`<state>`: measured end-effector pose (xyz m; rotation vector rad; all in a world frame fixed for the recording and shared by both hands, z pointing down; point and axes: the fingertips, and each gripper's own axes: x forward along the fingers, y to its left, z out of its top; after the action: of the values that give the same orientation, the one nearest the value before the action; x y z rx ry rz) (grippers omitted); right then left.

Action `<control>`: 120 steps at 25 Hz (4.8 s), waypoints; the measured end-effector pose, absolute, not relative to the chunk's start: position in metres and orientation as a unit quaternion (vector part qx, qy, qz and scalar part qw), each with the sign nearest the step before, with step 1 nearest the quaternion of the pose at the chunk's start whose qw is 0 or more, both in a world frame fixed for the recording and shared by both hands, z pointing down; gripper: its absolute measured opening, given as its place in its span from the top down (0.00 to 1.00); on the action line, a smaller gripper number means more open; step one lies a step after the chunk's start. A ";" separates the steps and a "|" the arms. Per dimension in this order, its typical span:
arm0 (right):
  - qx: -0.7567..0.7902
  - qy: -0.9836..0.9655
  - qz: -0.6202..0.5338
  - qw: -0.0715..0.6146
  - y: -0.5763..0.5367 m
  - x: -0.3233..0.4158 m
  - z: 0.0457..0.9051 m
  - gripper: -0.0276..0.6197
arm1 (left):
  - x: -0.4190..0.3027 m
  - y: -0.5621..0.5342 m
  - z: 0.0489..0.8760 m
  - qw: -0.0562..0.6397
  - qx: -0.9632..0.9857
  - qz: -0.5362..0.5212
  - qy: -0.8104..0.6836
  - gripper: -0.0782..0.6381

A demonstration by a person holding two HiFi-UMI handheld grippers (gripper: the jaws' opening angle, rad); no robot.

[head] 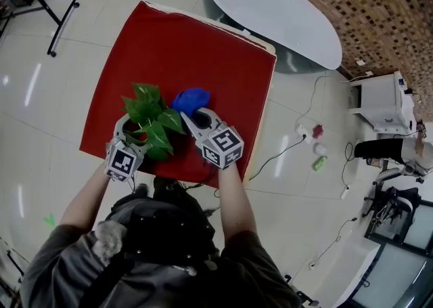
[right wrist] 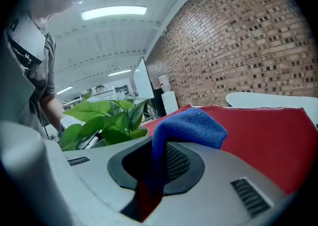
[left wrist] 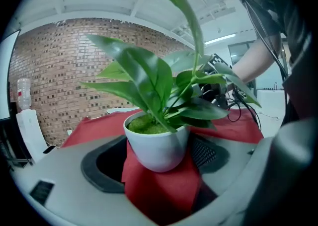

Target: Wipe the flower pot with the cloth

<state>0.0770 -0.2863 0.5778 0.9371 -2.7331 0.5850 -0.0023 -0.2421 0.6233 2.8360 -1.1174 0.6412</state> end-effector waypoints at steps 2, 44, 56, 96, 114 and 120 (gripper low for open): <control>0.298 -0.927 0.206 0.097 -0.288 0.069 0.585 0.86 | -0.002 -0.241 0.626 0.014 0.912 0.206 -0.355 0.30; 0.309 -0.901 0.272 0.133 -0.185 0.027 0.600 0.86 | -0.038 -0.209 0.605 0.036 0.942 0.240 -0.231 0.31; 0.229 -0.923 0.271 0.151 -0.146 -0.044 0.601 0.86 | -0.095 -0.186 0.599 0.068 0.931 0.224 -0.279 0.31; 0.240 -0.930 0.228 0.159 -0.275 0.027 0.597 0.86 | -0.033 -0.228 0.627 0.057 0.935 0.224 -0.269 0.33; 0.248 -0.917 0.286 0.126 -0.208 0.031 0.598 0.86 | -0.023 -0.224 0.629 0.061 0.949 0.214 -0.224 0.33; 0.261 -0.910 0.299 0.117 -0.186 0.032 0.599 0.86 | -0.010 -0.222 0.628 0.060 0.955 0.211 -0.200 0.33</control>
<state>0.0323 -0.1865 0.5988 0.7630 -2.6646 0.8759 -0.0096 -0.2221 0.6281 2.8898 -0.6060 0.6389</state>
